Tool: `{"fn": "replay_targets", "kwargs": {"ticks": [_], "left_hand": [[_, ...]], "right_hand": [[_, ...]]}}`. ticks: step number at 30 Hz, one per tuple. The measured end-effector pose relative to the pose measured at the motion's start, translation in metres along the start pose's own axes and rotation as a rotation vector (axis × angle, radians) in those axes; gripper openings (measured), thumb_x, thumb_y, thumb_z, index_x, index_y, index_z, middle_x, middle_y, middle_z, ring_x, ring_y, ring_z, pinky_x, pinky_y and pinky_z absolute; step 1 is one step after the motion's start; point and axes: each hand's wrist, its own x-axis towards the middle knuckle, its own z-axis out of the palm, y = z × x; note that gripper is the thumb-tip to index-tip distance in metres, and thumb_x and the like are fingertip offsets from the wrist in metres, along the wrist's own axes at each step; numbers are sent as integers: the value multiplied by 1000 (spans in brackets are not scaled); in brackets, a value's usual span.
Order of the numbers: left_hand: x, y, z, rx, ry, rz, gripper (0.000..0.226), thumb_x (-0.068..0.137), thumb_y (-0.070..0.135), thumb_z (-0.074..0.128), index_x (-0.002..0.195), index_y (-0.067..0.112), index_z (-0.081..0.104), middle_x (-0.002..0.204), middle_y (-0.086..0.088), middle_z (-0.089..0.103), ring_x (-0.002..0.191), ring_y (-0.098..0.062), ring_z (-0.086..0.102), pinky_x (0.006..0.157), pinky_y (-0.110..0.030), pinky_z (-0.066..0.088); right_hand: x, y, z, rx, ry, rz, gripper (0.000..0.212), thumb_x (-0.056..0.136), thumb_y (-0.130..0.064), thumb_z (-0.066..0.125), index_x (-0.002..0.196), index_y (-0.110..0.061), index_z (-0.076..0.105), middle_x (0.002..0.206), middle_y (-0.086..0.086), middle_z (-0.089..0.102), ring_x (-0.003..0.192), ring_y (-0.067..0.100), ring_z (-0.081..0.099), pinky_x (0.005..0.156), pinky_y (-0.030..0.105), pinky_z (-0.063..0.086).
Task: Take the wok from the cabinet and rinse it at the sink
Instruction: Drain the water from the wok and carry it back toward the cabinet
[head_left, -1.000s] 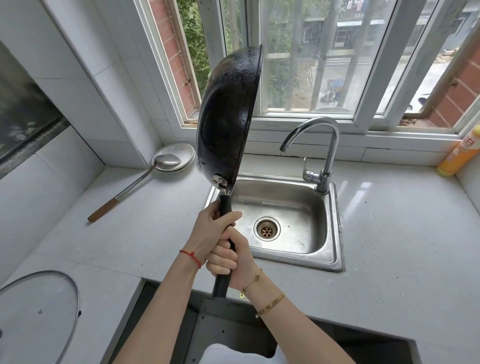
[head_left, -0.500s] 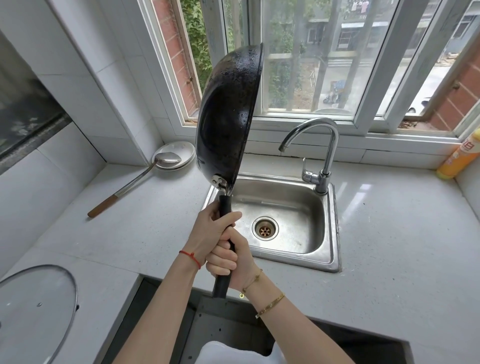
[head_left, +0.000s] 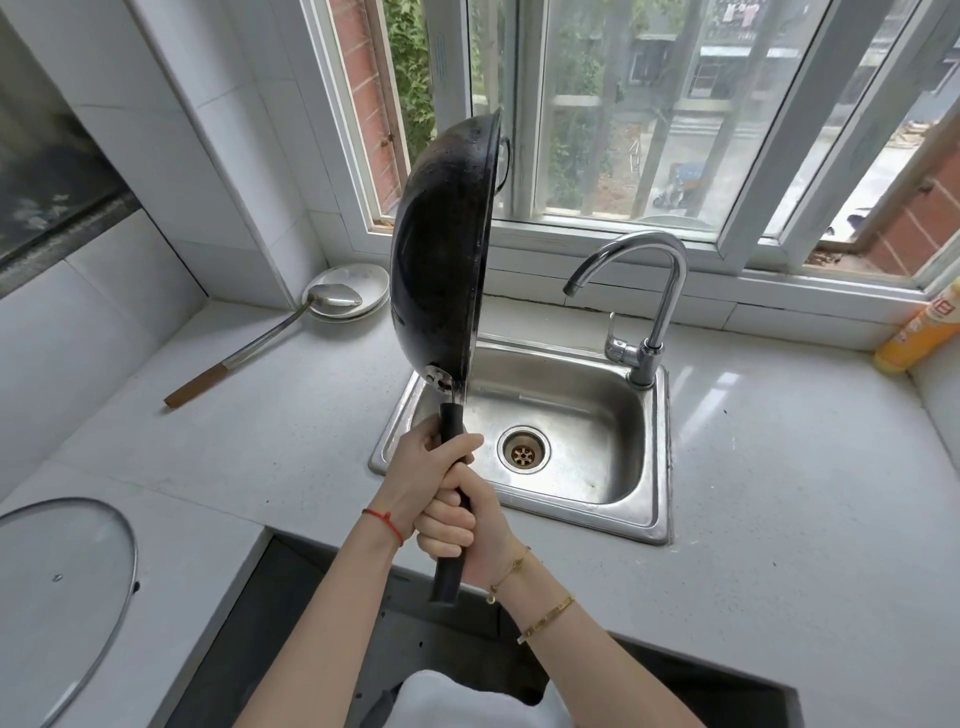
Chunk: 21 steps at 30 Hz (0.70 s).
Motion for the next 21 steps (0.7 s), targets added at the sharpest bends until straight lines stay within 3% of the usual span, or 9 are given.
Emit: {"fn": "replay_targets", "kwargs": {"ticks": [8,12,17,21], "left_hand": [[12,-8,-22,-90,-86,-86,19,87,22,70,74,9,65,57,6,62,54,-8,56,55,-18,47],[18,-13,-44,-105,-169,-155,22,86,24,70,72,8,65,63,-4,57,62,-16,53,63,-27,43],[22,-26,-72,-142,-323,-192,17,89,22,65,87,5,69,75,-5,63,77,-19,58,74,-31,46],[26,-41,-87,-193,-411,-253,29,84,21,60,103,2,71,83,-2,70,83,-18,64,80,-30,51]], "right_hand": [[18,9,0,-95,143,-64,53,96,-13,33,44,-21,38,32,-8,34,26,4,31,30,16,32],[32,24,4,-183,256,-135,42,92,-12,43,51,-19,39,37,-6,34,29,7,33,32,18,33],[43,46,12,-360,457,-232,33,91,-13,53,60,-17,45,45,-3,38,35,11,37,37,20,37],[46,66,18,-503,595,-283,24,91,-14,57,68,-15,48,50,-1,45,41,13,44,41,23,42]]}}
